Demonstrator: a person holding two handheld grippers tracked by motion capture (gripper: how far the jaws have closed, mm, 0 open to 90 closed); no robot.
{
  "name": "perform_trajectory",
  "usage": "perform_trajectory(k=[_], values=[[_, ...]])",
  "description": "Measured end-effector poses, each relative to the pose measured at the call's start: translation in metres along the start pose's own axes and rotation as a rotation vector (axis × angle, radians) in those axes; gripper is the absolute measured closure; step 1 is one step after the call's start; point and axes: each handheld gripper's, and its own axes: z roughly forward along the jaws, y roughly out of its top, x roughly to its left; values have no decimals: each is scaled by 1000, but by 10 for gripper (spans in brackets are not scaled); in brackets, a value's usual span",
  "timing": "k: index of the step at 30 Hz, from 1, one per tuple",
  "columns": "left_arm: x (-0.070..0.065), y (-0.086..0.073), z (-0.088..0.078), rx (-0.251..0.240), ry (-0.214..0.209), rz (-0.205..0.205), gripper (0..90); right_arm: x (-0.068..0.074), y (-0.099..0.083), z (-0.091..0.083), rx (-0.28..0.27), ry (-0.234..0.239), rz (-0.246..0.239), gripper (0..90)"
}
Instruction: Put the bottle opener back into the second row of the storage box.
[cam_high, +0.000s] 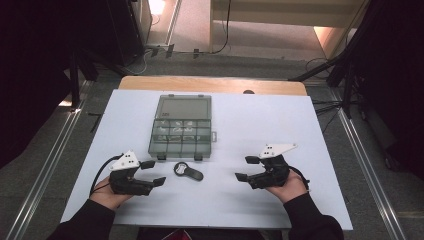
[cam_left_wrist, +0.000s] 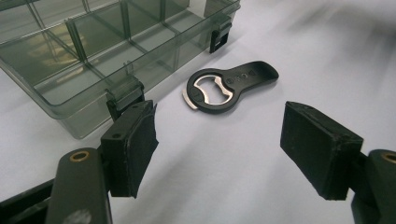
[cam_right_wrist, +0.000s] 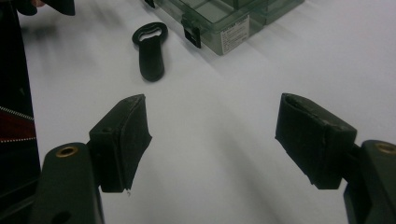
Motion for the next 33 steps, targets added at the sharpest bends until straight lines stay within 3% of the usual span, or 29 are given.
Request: perform_trajectory(k=[33], values=[[1, 0, -2, -2, 2, -1, 268, 14, 32, 37, 9, 50, -28, 271]])
